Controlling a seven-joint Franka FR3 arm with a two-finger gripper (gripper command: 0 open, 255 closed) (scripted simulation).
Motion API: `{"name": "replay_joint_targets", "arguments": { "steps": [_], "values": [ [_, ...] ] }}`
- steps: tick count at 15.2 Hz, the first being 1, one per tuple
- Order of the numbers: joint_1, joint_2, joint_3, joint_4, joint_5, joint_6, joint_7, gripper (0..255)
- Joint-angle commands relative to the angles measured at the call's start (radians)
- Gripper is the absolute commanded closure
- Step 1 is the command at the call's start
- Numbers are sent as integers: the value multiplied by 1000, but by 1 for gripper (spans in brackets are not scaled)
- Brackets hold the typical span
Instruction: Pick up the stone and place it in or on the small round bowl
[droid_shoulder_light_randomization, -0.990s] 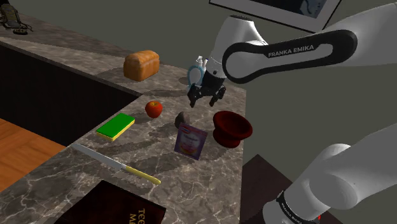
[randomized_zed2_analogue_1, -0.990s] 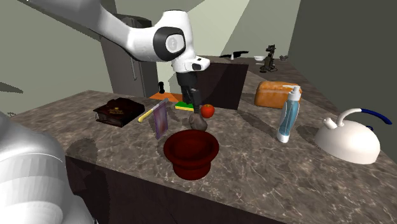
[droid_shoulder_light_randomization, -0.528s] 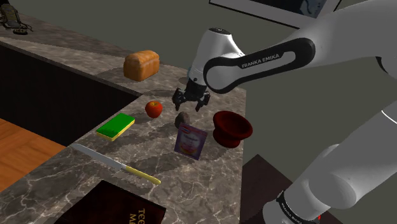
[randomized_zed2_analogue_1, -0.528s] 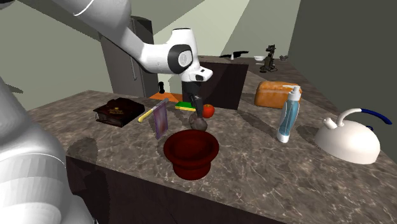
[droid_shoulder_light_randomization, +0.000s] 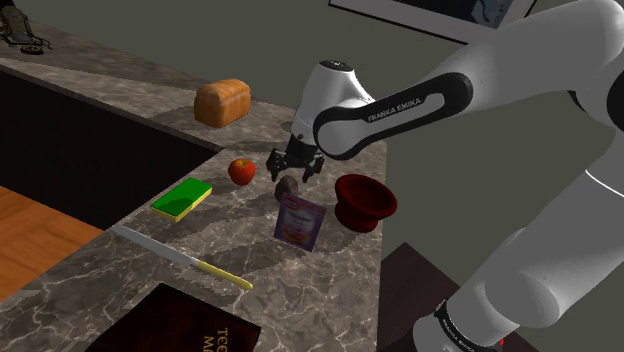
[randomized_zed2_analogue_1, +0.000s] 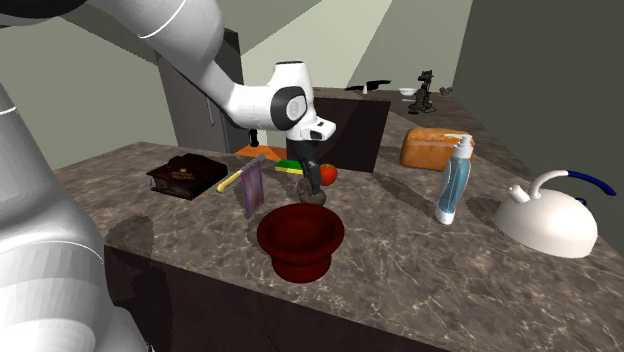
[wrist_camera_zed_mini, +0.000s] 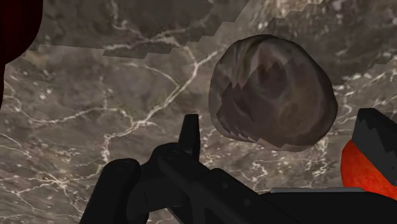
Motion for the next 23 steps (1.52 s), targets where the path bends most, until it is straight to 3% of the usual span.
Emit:
{"name": "replay_joint_targets", "arguments": {
  "steps": [1, 5, 6, 15, 23],
  "values": [
    [0, 3, 0, 0, -2, 3, 2, 0],
    [0, 3, 0, 0, -2, 3, 2, 0],
    [0, 3, 0, 0, -2, 3, 2, 255],
    [0, 3, 0, 0, -2, 3, 2, 255],
    [2, -59, -3, 50, 35, -104, -30, 255]
  ]
}}
